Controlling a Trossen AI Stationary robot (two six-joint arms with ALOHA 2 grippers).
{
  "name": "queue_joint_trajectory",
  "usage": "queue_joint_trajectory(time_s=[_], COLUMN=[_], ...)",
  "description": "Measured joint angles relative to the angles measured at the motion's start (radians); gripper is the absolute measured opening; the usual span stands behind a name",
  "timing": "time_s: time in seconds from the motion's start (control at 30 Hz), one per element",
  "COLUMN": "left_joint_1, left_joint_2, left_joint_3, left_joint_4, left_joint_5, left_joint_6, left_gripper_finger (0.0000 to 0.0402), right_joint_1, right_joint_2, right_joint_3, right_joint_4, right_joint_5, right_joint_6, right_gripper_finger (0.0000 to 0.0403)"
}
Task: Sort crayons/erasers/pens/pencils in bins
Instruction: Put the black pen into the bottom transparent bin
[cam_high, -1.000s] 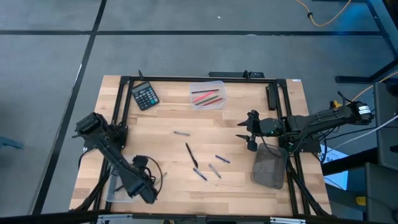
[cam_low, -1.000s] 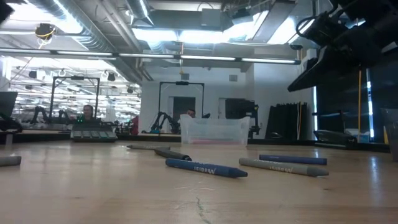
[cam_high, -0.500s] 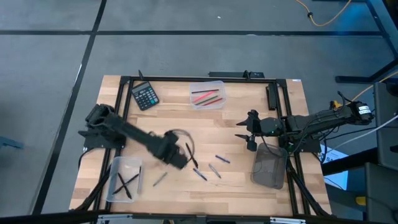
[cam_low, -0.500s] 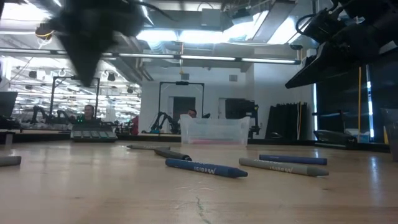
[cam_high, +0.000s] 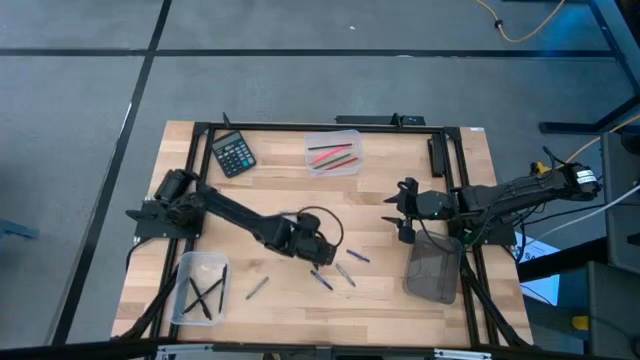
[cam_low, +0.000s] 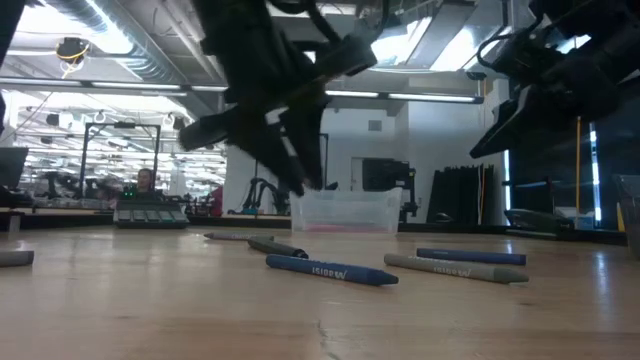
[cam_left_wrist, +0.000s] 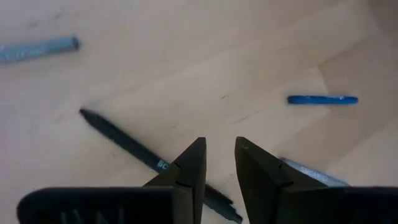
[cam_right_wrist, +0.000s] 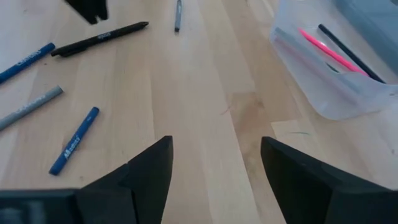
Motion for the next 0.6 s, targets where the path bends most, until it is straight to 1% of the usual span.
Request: queue_joint_trajectory(time_s=[0.07, 0.17, 0.23, 0.37, 0.6], left_joint_1=[-0.021, -0.055, -0.069, -0.062, -0.053], left_joint_2=[0.018, 0.054, 0.074, 0.090, 0.090], left_joint_3=[0.001, 0.000, 0.000, 0.000, 0.000], left_joint_4=[0.001, -0.001, -0.016, -0.046, -0.072], left_joint_5=[-0.028, -0.096, -0.115, -0.061, -0.045], left_joint_6=[-0.066, -0.158, -0.203, -0.220, -0.233], left_gripper_finger=[0.0078, 0.0078, 0.0078, 0.0078, 0.0078], right_joint_1=[0.000, 0.000, 0.000, 0.000, 0.000], right_joint_2=[0.000, 0.000, 0.000, 0.000, 0.000], right_joint_3=[0.000, 0.000, 0.000, 0.000, 0.000], right_joint_4=[0.000, 0.000, 0.000, -0.001, -0.002], right_joint_5=[0.001, 0.002, 0.003, 0.003, 0.003], right_joint_6=[0.007, 0.009, 0.010, 0.012, 0.009], right_gripper_finger=[0.0245, 0.0245, 0.0245, 0.0245, 0.0245])
